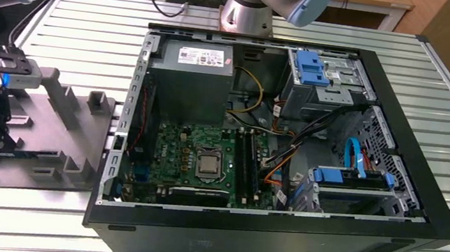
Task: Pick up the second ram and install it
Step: 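Pick up the second ram and move it above second insertion slot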
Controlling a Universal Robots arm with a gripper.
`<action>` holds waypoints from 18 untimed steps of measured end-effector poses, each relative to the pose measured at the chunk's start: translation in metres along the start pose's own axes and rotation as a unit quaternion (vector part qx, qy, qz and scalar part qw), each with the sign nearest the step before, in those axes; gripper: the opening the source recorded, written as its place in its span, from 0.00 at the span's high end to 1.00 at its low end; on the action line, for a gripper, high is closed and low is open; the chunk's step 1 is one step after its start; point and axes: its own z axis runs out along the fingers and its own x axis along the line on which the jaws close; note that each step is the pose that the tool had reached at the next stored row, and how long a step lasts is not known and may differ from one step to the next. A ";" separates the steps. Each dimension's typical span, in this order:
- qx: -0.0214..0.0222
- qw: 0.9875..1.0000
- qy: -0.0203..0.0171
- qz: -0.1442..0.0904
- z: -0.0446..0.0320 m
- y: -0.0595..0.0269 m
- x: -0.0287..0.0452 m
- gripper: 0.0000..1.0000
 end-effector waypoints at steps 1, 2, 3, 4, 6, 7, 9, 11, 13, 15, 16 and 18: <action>0.000 1.000 0.000 0.000 0.0000 0.0000 0.0000 0.89; 0.000 1.000 0.000 0.000 0.0001 -0.0001 0.0000 0.89; 0.000 1.000 0.000 0.000 0.0001 -0.0001 0.0000 0.89; 0.000 1.000 0.000 0.000 0.0001 -0.0001 0.0000 0.89; 0.000 1.000 0.001 0.000 0.0002 0.0000 0.0000 0.89; 0.000 1.000 0.001 0.000 0.0001 0.0000 0.0000 0.89; 0.000 1.000 0.001 0.000 0.0002 0.0000 0.0000 0.83; 0.000 1.000 0.001 0.000 0.0002 0.0000 0.0000 0.77; 0.000 1.000 0.001 0.000 0.0002 0.0000 0.0000 0.70; 0.000 1.000 0.001 0.000 0.0025 -0.0001 0.0001 0.70; 0.000 1.000 0.001 0.000 0.0040 -0.0001 0.0001 0.70; 0.000 1.000 0.001 0.000 0.0073 -0.0002 0.0003 0.70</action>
